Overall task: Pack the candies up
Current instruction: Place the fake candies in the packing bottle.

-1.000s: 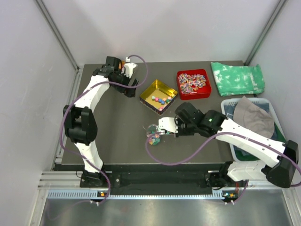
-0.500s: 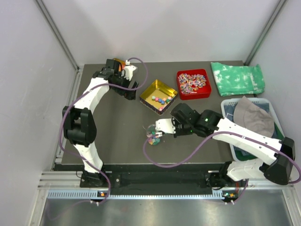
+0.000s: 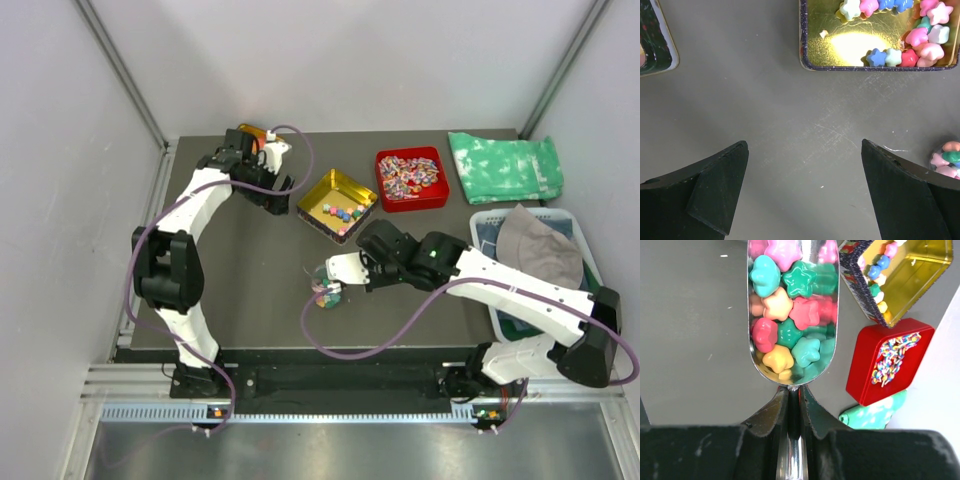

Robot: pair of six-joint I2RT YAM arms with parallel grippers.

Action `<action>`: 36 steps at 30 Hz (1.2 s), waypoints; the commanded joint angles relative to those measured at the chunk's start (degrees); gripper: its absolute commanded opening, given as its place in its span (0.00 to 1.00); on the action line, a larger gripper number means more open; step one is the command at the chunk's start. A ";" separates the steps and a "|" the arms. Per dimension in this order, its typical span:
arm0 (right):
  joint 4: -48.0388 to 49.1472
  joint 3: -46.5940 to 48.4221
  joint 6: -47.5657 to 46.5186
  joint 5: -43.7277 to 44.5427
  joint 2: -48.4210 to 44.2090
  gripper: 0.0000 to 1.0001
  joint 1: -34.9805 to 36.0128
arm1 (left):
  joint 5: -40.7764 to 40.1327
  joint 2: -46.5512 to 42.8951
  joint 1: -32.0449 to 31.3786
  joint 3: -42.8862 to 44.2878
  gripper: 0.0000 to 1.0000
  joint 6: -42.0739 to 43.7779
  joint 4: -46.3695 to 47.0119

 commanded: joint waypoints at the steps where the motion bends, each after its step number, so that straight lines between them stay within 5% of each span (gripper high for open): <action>1: 0.48 3.54 -1.01 1.87 0.05 0.00 1.16 | 2.01 -3.26 0.59 -0.88 0.99 -0.50 2.69; 36: -0.05 3.63 -7.08 11.02 1.19 0.00 6.52 | 3.51 -3.96 1.12 -3.07 0.99 -1.21 4.01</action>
